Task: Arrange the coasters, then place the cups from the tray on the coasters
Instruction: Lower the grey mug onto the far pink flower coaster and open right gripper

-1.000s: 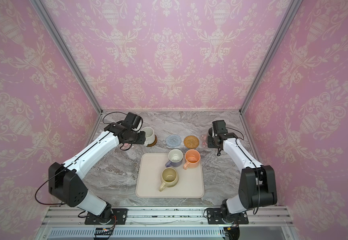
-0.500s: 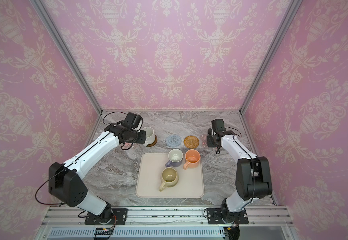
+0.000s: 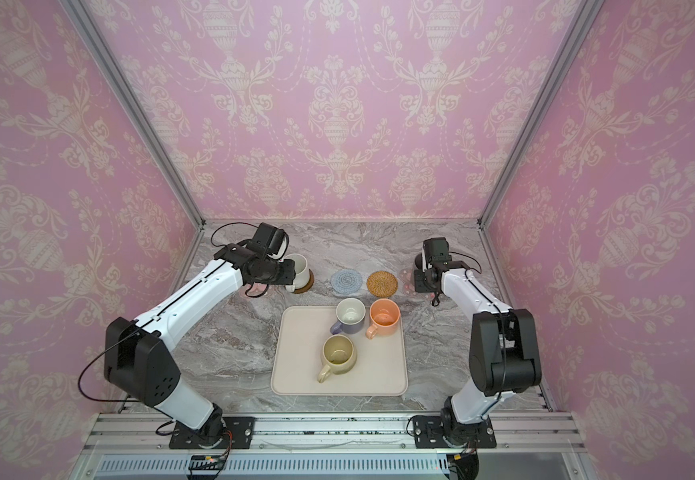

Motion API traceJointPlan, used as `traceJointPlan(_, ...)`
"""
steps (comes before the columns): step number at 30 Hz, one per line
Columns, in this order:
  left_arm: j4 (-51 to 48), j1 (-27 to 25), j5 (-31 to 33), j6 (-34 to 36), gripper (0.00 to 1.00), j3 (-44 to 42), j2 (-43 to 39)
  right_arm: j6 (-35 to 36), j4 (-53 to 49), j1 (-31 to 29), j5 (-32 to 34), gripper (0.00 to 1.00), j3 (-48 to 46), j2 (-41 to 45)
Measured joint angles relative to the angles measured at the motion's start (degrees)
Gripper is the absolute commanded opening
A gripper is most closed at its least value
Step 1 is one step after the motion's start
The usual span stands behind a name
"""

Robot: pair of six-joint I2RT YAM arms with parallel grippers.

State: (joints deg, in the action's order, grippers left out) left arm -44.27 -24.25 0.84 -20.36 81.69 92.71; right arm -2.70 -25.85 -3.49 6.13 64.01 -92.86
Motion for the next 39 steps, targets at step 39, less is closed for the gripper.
traceJointPlan(39, 0.04, 0.00, -1.03, -0.50, 0.49, 1.20, 0.22, -0.48, -0.28, 0.09, -0.22, 0.34, -1.03, -1.27)
